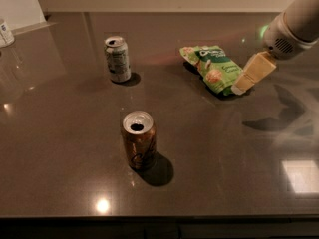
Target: Move green rice chip bag near 7up can
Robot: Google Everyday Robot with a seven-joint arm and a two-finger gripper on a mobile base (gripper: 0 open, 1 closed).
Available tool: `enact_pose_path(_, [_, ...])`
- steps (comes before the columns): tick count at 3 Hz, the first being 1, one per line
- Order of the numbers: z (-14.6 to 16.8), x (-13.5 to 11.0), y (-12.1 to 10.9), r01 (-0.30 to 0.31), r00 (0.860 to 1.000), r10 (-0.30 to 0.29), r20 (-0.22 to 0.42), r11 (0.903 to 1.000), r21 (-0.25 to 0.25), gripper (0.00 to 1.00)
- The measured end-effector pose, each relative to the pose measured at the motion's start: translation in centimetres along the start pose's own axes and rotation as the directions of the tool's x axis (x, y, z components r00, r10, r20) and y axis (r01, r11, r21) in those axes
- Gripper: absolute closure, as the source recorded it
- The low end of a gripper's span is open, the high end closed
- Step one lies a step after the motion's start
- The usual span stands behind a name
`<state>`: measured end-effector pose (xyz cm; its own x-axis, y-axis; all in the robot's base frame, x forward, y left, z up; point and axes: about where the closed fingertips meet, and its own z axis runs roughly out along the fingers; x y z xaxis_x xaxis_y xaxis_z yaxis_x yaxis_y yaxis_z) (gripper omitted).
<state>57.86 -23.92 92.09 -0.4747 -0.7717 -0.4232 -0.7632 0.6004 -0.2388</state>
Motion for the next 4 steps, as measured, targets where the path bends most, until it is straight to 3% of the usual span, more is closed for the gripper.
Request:
enact_pose_path(1, [3.2,-0.6,-1.4,-0.059,0.998,0.059,0.026,0.9983,-0.004,0.0])
enact_pose_path(3, [8.2,-1.0,-2.0,-0.119,0.993,0.12,0.021,0.9919,-0.046,0.0])
enact_pose_path(4, [9.4,-1.4,-1.6,-0.144,0.989,0.145,-0.002,0.9854,-0.09,0.18])
